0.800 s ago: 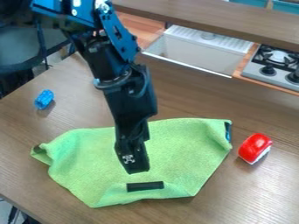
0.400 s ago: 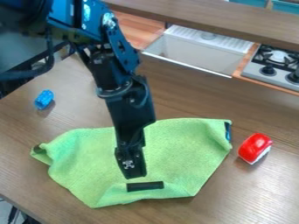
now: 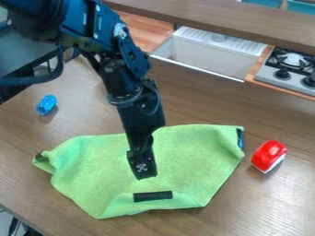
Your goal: Touch the clothe from bottom right to top left
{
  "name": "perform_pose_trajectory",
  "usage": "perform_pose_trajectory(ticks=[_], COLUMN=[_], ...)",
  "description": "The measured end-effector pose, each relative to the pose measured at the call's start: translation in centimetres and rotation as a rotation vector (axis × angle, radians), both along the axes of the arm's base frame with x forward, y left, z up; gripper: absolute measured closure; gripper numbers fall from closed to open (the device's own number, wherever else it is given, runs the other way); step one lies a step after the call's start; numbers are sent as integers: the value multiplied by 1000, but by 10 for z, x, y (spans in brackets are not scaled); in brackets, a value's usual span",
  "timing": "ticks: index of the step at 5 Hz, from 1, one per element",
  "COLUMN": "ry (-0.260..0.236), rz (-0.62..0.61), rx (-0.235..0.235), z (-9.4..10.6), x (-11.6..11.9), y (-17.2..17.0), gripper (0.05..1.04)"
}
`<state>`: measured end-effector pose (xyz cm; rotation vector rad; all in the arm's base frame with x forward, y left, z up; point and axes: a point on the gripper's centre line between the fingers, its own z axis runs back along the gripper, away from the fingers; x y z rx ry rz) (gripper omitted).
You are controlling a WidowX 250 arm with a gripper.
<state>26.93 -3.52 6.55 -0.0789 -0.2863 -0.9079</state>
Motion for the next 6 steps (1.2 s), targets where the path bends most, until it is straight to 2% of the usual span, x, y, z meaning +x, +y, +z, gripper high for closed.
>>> perform_pose_trajectory(ticks=[1, 4, 6], ry=[-32, 28, 53], rz=[45, 80, 90], rx=[33, 116, 123], z=[-6, -39, -50], x=[7, 21, 32], y=[-1, 1, 1], gripper=[84, 84, 84])
